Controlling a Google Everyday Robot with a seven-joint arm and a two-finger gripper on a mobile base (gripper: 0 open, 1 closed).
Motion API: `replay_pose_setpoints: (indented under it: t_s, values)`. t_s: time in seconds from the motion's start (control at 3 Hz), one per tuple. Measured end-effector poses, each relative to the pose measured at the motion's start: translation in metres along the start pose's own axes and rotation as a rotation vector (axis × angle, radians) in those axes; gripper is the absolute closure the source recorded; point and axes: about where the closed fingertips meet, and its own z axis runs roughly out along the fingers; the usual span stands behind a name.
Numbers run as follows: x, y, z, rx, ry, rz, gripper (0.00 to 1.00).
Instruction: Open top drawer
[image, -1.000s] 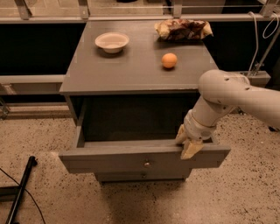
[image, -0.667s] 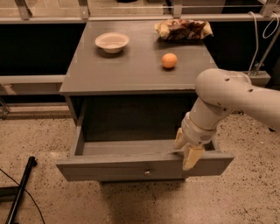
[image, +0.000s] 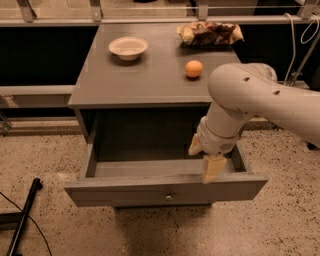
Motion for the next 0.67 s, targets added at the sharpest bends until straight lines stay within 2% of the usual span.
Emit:
replay_pose_setpoints:
  t_s: [0.33, 0.67]
  values:
    - [0.026, -0.04, 0.01, 0.048, 0.013, 0.051, 0.68]
    - [0.052, -0.059, 0.021, 0.086, 0.024, 0.117, 0.91]
